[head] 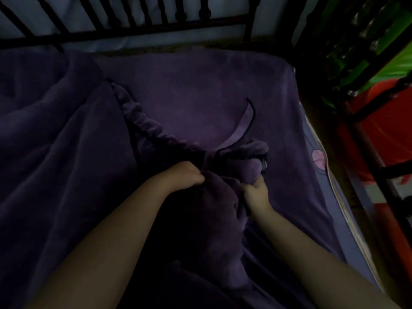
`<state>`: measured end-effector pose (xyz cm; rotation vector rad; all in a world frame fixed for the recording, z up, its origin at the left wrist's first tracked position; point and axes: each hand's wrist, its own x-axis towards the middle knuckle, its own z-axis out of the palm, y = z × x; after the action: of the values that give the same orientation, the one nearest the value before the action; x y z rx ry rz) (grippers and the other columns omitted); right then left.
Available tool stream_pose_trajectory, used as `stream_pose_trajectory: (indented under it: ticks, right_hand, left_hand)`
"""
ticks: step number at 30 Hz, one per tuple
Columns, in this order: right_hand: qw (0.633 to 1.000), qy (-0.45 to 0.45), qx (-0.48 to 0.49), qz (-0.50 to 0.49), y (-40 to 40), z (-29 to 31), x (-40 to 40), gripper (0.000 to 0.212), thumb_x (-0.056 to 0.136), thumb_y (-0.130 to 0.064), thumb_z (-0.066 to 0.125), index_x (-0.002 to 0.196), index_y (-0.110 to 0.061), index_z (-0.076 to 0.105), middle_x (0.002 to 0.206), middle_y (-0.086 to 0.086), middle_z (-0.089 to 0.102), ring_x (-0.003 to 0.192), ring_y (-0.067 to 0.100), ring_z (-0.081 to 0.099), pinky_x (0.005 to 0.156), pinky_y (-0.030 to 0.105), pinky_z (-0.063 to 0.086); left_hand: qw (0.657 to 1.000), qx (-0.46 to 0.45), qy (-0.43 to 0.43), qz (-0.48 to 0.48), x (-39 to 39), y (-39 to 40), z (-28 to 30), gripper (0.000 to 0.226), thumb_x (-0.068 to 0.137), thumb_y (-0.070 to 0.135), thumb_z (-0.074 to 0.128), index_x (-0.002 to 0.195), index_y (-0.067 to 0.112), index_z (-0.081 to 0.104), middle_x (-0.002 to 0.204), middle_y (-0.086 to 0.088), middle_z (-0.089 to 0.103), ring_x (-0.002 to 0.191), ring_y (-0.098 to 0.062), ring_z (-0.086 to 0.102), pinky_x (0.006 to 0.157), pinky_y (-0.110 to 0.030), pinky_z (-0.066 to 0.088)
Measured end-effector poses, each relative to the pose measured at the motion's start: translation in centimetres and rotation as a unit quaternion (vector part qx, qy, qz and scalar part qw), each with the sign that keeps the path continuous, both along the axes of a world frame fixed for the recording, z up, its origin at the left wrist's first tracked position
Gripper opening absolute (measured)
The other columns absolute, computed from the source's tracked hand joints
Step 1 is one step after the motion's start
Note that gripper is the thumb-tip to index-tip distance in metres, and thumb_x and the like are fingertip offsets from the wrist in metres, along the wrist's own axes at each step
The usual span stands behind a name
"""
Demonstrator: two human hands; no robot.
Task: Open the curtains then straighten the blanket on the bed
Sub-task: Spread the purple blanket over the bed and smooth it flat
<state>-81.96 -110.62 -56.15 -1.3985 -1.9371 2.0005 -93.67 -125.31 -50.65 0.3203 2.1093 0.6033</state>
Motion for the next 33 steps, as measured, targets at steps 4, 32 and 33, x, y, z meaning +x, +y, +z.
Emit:
stream_pose_trajectory:
  ticks: [4, 32, 33]
  right_hand:
    - [0.995, 0.08, 0.055, 0.035, 0.6, 7.3, -2.7, 0.031, 0.061, -0.01, 0.069, 0.079, -0.026, 0.05, 0.08, -0.005, 0.062, 0.077, 0.018, 0.059, 0.068, 0.031, 0.05]
    - [0.815, -0.277, 0.298, 0.413, 11.8, 8.0, -7.1, 0.045, 0.096, -0.028, 0.041, 0.133, -0.003, 0.041, 0.142, 0.017, 0.043, 0.129, 0.03, 0.041, 0.106, 0.033, 0.031]
    - [0.834, -0.271, 0.269, 0.398, 11.8, 6.0, -7.0, 0.047, 0.096, -0.03, 0.039, 0.134, -0.002, 0.04, 0.144, 0.017, 0.041, 0.13, 0.03, 0.04, 0.108, 0.034, 0.03]
  left_hand:
    - [0.988, -0.122, 0.004, -0.095, -0.2, -1.2, 6.7, 0.036, 0.065, 0.004, 0.054, 0.033, 0.018, 0.046, 0.031, 0.007, 0.043, 0.04, -0.014, 0.04, 0.04, -0.018, 0.03]
    - [0.962, -0.172, 0.199, -0.068, -3.3, -0.5, 6.0, 0.046, 0.091, 0.035, 0.042, 0.13, 0.011, 0.041, 0.137, -0.015, 0.048, 0.121, -0.032, 0.049, 0.1, -0.037, 0.043]
    - [0.962, -0.163, 0.214, -0.047, -4.3, 0.1, 4.5, 0.043, 0.092, 0.034, 0.04, 0.127, 0.009, 0.043, 0.134, -0.015, 0.05, 0.118, -0.032, 0.05, 0.097, -0.039, 0.045]
